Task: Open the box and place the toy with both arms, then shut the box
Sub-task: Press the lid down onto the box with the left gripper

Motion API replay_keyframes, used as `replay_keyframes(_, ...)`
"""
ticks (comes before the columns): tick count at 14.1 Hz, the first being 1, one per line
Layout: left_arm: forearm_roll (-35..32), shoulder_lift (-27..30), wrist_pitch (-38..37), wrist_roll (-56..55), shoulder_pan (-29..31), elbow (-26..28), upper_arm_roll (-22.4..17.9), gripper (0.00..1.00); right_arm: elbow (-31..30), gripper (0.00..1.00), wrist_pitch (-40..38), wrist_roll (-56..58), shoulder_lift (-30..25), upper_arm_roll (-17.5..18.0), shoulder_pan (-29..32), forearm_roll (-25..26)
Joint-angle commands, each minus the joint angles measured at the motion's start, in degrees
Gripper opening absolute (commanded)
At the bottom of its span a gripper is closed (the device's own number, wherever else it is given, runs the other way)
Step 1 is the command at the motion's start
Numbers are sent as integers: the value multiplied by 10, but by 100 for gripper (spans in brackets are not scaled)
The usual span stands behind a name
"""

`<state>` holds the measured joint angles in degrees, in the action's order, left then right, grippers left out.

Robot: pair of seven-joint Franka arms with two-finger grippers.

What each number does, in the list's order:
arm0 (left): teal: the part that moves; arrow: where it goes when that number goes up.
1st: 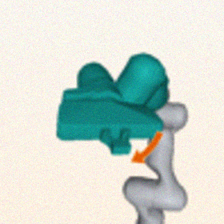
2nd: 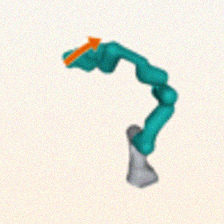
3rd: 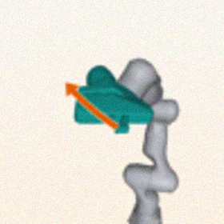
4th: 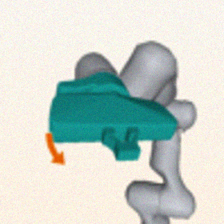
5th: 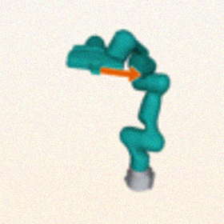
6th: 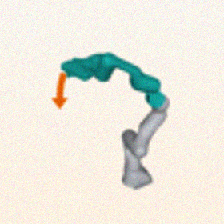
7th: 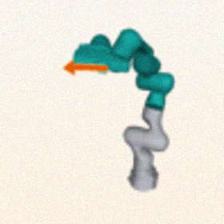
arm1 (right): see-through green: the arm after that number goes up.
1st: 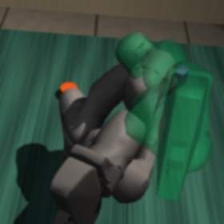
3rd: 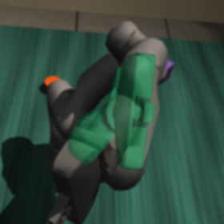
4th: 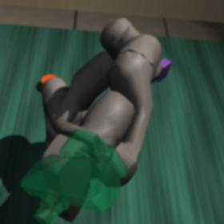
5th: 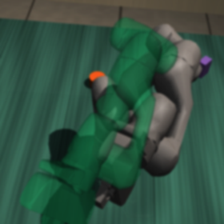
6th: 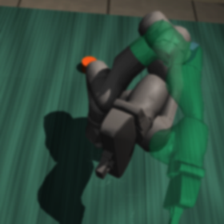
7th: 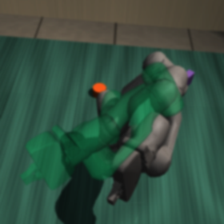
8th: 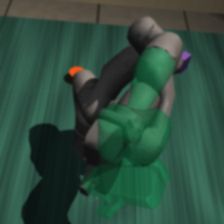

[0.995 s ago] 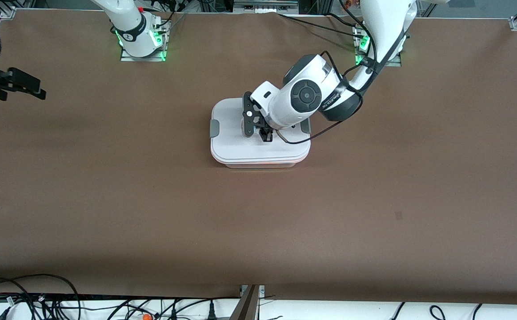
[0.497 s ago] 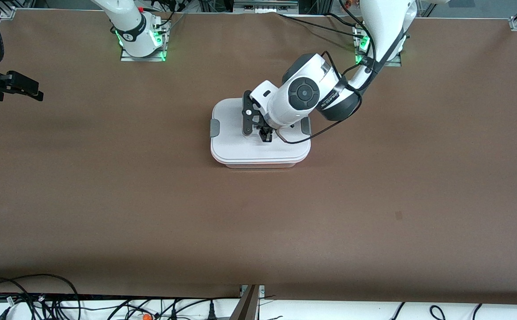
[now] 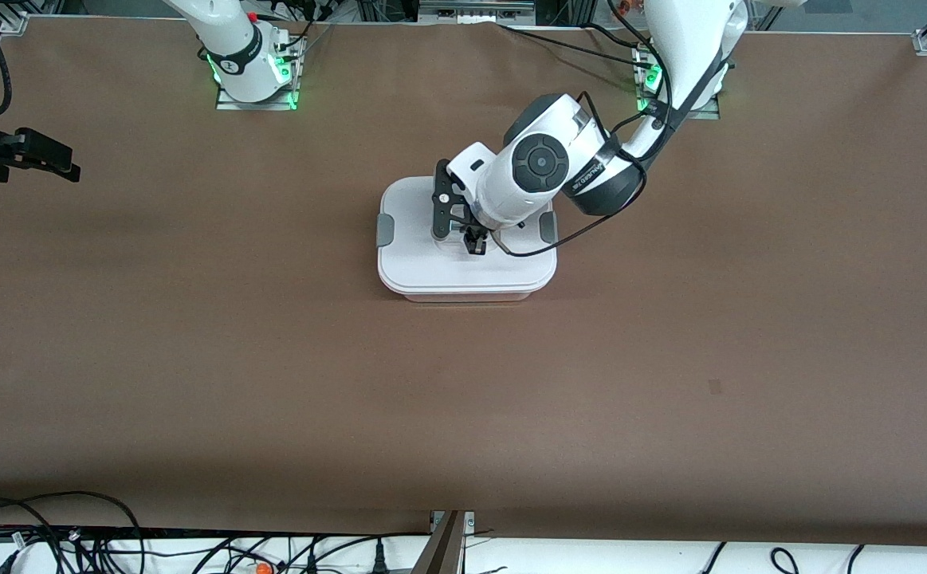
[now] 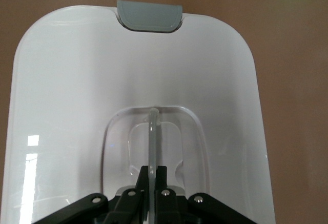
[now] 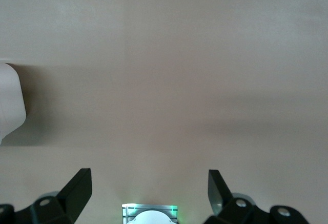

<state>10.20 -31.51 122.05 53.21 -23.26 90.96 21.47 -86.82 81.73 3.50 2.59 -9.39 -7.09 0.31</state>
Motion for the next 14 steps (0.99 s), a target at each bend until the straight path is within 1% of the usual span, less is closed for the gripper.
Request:
replay_keyframes(1,-27,-3,-4,15,-1,18,-5,0,8,100,-10,5,1,3,-1,8)
replay_keyframes(9,-35,-2,-3,15,-1,28,-3,0,8,100,-11,4,1,4,-4,6)
replay_keyframes(10,-35,0,-3,8,-1,28,-3,22,9,100,-11,4,1,4,-4,5)
replay_keyframes(11,-35,3,-2,12,1,28,-3,99,8,100,-11,4,1,4,-5,5)
replay_keyframes(12,-34,9,-3,6,4,26,5,100,8,100,-11,4,1,4,-5,5)
replay_keyframes(14,-33,39,-14,4,21,26,9,100,8,100,-11,4,1,4,-5,5)
